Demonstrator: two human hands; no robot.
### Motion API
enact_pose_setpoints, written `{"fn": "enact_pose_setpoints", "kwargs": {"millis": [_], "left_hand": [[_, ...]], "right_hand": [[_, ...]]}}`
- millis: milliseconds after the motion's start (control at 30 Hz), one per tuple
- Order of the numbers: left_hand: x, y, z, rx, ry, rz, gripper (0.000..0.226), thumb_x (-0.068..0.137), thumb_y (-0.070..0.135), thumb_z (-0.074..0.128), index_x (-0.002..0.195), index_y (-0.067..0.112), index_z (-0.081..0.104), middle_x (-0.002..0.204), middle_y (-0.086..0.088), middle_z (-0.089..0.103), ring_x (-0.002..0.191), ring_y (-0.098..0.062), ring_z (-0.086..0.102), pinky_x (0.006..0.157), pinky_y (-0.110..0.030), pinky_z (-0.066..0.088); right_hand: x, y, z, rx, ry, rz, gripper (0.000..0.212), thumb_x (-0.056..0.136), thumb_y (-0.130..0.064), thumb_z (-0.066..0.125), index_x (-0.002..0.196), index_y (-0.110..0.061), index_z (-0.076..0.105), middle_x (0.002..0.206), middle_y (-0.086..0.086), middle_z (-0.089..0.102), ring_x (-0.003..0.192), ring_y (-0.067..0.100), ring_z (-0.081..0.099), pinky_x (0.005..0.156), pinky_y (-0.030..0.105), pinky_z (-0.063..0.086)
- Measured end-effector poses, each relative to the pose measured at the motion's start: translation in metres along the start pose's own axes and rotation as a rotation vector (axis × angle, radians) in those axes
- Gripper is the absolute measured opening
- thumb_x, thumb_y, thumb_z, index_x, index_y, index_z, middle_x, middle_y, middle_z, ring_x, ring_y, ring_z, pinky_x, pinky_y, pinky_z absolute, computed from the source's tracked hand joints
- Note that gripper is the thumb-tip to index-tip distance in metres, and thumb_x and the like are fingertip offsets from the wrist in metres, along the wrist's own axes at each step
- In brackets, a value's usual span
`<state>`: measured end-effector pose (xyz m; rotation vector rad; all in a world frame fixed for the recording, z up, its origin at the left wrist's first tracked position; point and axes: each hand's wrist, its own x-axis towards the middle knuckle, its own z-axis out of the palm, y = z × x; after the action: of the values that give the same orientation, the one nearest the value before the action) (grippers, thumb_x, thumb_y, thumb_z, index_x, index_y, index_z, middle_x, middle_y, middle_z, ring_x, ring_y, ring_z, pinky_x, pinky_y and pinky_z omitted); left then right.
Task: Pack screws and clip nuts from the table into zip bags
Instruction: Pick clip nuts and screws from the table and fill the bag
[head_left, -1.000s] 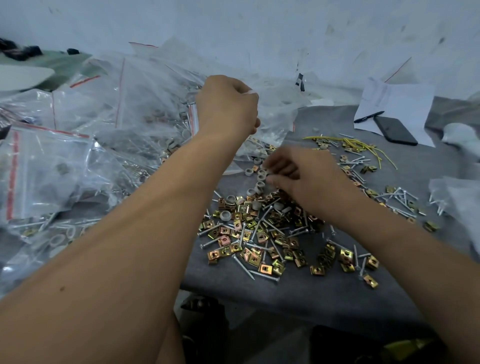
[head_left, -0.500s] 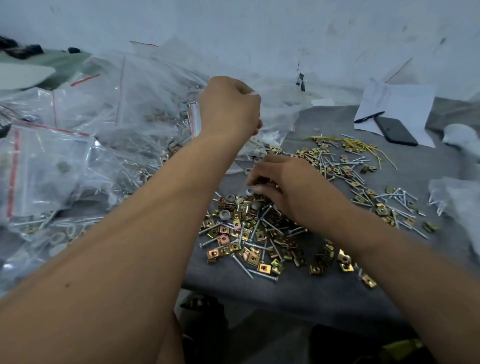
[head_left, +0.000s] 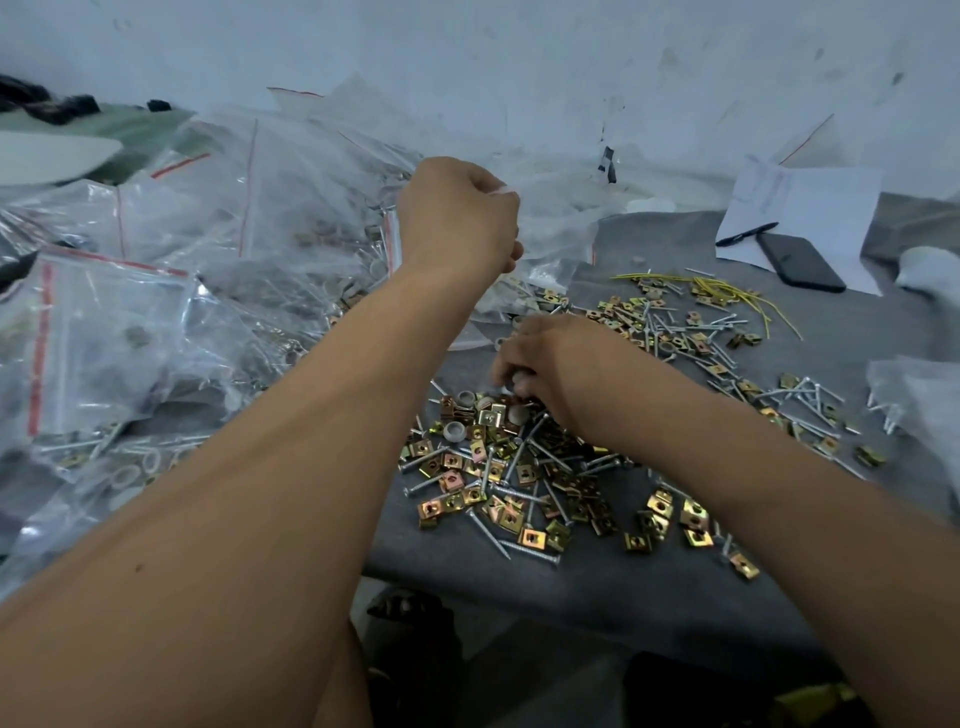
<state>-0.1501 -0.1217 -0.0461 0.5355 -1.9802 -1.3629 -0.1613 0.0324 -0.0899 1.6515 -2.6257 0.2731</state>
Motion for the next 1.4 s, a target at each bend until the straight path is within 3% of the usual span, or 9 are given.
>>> {"fn": "enact_pose_setpoints", "kwargs": {"millis": [167,333,633,767,933,1067,1167,1300,1400], "left_hand": [[0.0,0.0,0.0,-0.011,0.004,-0.002,0.024,0.093,0.015,0.069,0.07,0.018,0.073,0.053,0.0,0.069,0.054,-0.021,0.075,0.063,-0.042,0.066],[-0.003,0.0,-0.002,-0.013,-0.002,0.001,0.019,0.094,0.018,0.071,0.075,0.018,0.075,0.055,0.002,0.07,0.055,-0.02,0.075,0.063,-0.038,0.065],[-0.003,0.001,-0.002,-0.012,-0.012,0.008,0.02,0.094,0.019,0.072,0.074,0.018,0.076,0.057,0.0,0.072,0.056,-0.02,0.076,0.063,-0.039,0.066],[-0.003,0.001,-0.002,-0.008,-0.036,0.005,0.021,0.095,0.019,0.073,0.074,0.018,0.076,0.058,-0.001,0.073,0.057,-0.02,0.076,0.065,-0.039,0.066],[-0.008,0.009,-0.003,-0.026,-0.128,0.029,0.02,0.096,0.008,0.069,0.077,0.008,0.074,0.06,-0.006,0.069,0.051,-0.018,0.07,0.053,-0.029,0.056],[-0.015,0.021,-0.001,0.087,-0.179,0.17,0.02,0.095,0.01,0.064,0.084,0.009,0.08,0.061,-0.002,0.068,0.051,-0.013,0.065,0.053,-0.025,0.051],[-0.022,0.026,0.002,0.125,-0.206,0.252,0.02,0.094,0.013,0.065,0.094,0.016,0.084,0.063,0.002,0.07,0.057,-0.012,0.061,0.058,-0.026,0.049],[-0.028,0.029,0.006,0.118,-0.265,0.308,0.022,0.093,0.014,0.065,0.098,0.021,0.086,0.053,0.007,0.064,0.053,-0.013,0.053,0.053,-0.028,0.042],[-0.028,0.027,0.008,0.052,-0.32,0.282,0.022,0.092,0.014,0.063,0.09,0.012,0.085,0.063,-0.019,0.064,0.056,-0.02,0.045,0.056,-0.031,0.038]], "right_hand": [[-0.002,-0.003,0.002,0.029,0.0,0.078,0.025,0.095,-0.007,0.062,0.092,-0.029,0.052,0.1,-0.005,0.053,0.086,0.013,0.059,0.071,0.031,0.048],[-0.009,-0.008,-0.01,0.032,-0.001,0.097,0.014,0.093,-0.005,0.063,0.097,-0.018,0.068,0.095,0.002,0.066,0.088,0.023,0.064,0.079,0.037,0.054],[-0.013,-0.016,-0.016,0.062,0.035,0.253,0.011,0.09,-0.017,0.075,0.096,-0.027,0.075,0.091,-0.005,0.072,0.089,0.015,0.065,0.08,0.031,0.054],[-0.017,-0.006,-0.017,0.417,0.154,0.316,0.013,0.083,-0.014,0.084,0.089,-0.025,0.08,0.079,-0.009,0.072,0.065,0.007,0.068,0.064,0.023,0.055],[-0.029,0.012,-0.042,1.059,0.446,0.366,0.021,0.076,-0.012,0.087,0.095,-0.017,0.081,0.09,0.006,0.08,0.085,0.024,0.077,0.077,0.029,0.063],[-0.039,0.022,-0.056,0.842,0.866,0.324,0.019,0.081,-0.009,0.085,0.096,-0.019,0.08,0.091,-0.004,0.08,0.088,0.011,0.076,0.083,0.025,0.061],[-0.041,0.019,-0.061,0.593,0.975,0.236,0.016,0.085,-0.013,0.083,0.099,-0.021,0.08,0.092,-0.009,0.077,0.089,0.006,0.073,0.085,0.024,0.06],[-0.037,0.021,-0.058,0.185,0.948,0.133,0.015,0.088,-0.01,0.08,0.102,-0.015,0.08,0.097,-0.002,0.074,0.087,0.004,0.065,0.082,0.012,0.05],[-0.033,0.027,-0.052,0.104,0.784,0.183,0.017,0.089,-0.008,0.077,0.105,-0.015,0.079,0.099,0.002,0.074,0.085,0.0,0.058,0.08,0.002,0.04]]}}
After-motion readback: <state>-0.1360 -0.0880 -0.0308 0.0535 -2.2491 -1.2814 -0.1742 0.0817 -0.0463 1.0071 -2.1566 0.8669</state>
